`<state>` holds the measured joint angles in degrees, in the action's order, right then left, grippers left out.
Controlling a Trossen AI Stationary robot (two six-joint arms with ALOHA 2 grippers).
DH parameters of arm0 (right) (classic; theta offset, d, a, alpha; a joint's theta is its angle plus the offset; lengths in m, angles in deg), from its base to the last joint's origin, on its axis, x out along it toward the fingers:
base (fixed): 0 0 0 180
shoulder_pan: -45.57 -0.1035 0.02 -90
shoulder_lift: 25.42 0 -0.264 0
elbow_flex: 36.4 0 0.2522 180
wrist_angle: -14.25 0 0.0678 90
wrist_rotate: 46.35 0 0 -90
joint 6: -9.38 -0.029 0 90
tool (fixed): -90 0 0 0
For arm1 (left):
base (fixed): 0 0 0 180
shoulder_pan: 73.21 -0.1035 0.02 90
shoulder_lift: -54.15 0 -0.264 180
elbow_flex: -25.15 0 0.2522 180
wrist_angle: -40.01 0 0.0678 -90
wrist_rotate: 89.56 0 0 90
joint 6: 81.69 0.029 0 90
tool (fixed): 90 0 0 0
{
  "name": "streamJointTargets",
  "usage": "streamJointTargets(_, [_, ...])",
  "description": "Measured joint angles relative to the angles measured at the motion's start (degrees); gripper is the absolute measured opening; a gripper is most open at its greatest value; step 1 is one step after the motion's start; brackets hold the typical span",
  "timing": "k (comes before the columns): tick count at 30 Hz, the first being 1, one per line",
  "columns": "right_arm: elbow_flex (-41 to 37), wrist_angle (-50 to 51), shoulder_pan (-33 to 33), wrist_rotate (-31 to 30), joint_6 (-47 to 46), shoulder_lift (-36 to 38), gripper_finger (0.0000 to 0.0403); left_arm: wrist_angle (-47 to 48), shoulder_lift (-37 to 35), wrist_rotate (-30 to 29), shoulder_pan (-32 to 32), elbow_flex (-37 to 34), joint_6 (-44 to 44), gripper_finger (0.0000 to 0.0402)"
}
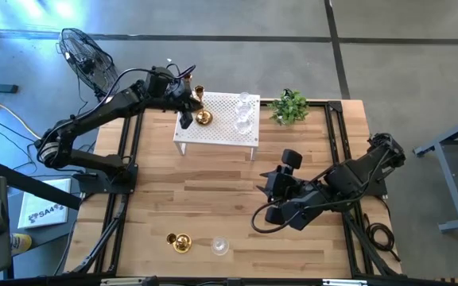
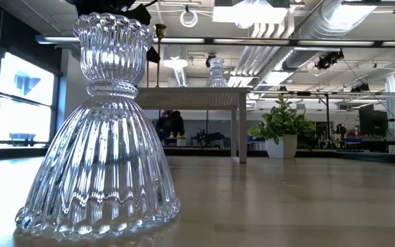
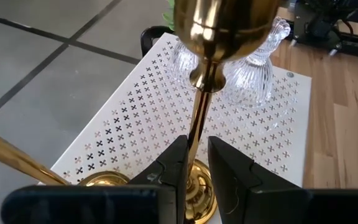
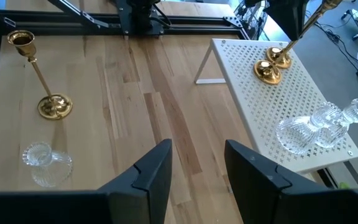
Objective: Pick & Place candle stick holders
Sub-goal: Put the top gold candle holder on the shelf aligned with the other gold candle holder, then put the transparent candle holder on the shelf
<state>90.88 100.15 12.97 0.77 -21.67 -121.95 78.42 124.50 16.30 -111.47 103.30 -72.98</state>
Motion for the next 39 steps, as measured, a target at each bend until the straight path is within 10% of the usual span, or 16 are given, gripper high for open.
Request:
streamJointTargets(29, [0.00,0.00,0.00,1.08,-0.44,0.04,0.0140,4.79,-0.44,-0.25,0.02,0.05,1.56,0.0061])
streamJointTargets(39, [0.00,0.00,0.00,1.68,-1.51,0.04,0.0140,22.48,-4.02,1.74,0.18,0.08,0.18,0.0060])
